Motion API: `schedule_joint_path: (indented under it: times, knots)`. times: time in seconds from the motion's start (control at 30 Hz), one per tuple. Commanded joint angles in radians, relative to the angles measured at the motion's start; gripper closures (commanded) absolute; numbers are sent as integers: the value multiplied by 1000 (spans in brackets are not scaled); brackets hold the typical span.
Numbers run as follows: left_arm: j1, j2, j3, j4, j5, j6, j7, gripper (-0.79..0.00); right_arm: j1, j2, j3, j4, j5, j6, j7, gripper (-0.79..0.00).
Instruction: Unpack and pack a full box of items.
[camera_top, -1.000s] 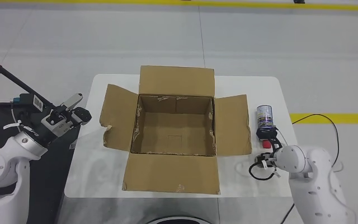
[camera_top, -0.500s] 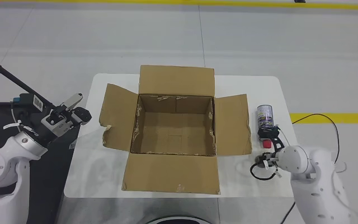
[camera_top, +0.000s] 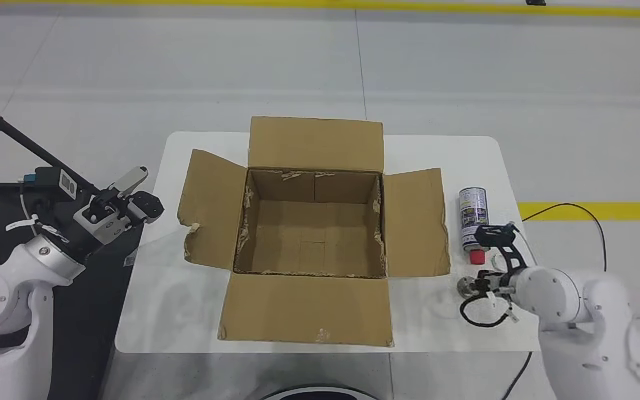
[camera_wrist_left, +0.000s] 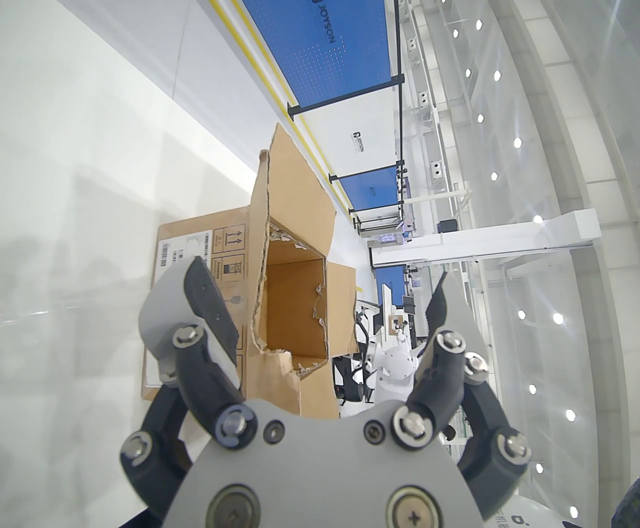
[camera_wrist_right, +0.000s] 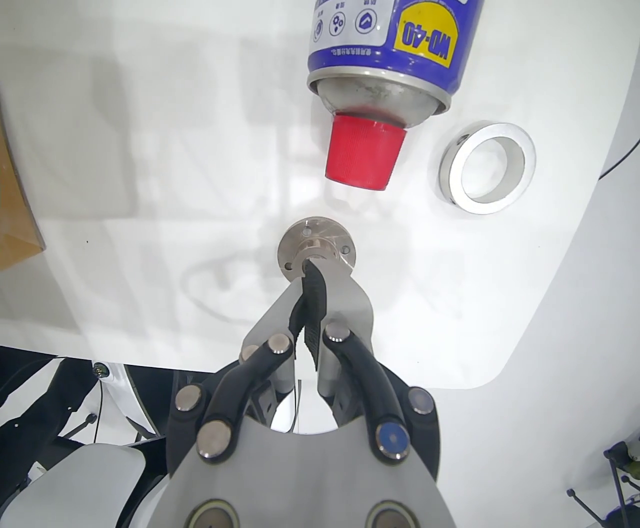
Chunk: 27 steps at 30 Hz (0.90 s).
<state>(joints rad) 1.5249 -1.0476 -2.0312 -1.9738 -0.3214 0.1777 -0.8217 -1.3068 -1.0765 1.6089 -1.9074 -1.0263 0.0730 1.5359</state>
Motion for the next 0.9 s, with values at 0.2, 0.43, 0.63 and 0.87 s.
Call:
schedule_joint_path:
  times: [0.2, 0.43, 0.63, 0.87]
  knots:
    - [0, 0, 0, 0, 0, 0, 0, -785, 23, 10, -36, 51, 11, 12, 0, -403]
    - [0, 0, 0, 0, 0, 0, 0, -785, 39, 18, -55, 82, 23, 24, 0, -400]
    - [0, 0, 0, 0, 0, 0, 0, -785, 57, 25, -81, 119, 33, 29, 0, -366]
    - [0, 0, 0, 0, 0, 0, 0, -785, 76, 32, -109, 145, 38, 36, 0, -302]
